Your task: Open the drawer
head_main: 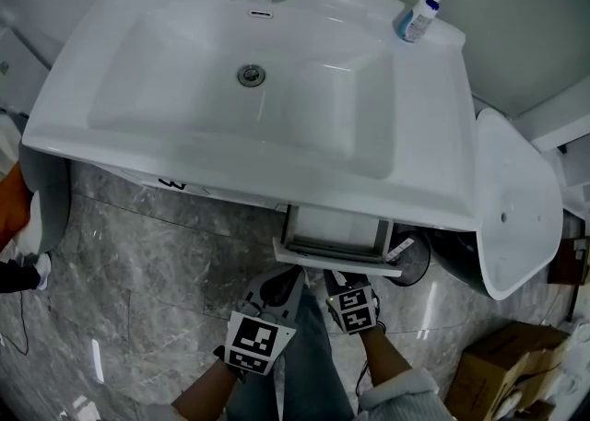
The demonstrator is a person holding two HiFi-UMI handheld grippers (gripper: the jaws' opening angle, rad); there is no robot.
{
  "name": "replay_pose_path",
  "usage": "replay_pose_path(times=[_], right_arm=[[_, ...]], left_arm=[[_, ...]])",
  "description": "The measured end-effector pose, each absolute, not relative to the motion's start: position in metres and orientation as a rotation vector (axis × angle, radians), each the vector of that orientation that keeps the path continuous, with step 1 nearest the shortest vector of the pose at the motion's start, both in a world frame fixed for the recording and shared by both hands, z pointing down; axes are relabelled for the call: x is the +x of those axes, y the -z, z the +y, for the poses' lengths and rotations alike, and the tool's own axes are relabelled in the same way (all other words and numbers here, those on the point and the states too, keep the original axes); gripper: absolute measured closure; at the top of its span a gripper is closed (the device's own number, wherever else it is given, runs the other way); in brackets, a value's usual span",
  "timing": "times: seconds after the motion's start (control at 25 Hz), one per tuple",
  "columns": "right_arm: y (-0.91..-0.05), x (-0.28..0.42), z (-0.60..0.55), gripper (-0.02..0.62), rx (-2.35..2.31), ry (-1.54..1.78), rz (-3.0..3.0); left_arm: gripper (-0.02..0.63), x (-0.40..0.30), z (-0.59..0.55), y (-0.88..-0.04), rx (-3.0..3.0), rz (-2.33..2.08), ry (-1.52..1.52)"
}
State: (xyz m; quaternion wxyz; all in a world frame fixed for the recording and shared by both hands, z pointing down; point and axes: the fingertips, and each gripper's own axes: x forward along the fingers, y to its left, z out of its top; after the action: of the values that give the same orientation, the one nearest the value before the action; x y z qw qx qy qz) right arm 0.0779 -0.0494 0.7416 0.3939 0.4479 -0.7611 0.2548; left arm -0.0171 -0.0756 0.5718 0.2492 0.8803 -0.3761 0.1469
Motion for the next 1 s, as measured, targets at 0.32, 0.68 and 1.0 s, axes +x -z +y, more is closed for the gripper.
replay_pose_path(times=[0.32, 0.68, 1.0], right_arm=[[-0.712, 0.074, -0.025, 0.515, 1.18, -0.73, -1.986], [-0.57, 0.021, -0.037, 0.515, 1.283, -0.69, -2.293], [-0.441, 0.011, -0.059, 0.515, 1.397, -0.635, -2.475]], left_arm=[[0.588, -0.019, -0.07, -0.558, 2.409, -1.029, -0.405], [0.588, -0.029, -0.07, -0.506, 2.404, -1.084, -0.342], [0.588, -0.033, -0.07, -0.431, 2.449, -1.121, -0.233]])
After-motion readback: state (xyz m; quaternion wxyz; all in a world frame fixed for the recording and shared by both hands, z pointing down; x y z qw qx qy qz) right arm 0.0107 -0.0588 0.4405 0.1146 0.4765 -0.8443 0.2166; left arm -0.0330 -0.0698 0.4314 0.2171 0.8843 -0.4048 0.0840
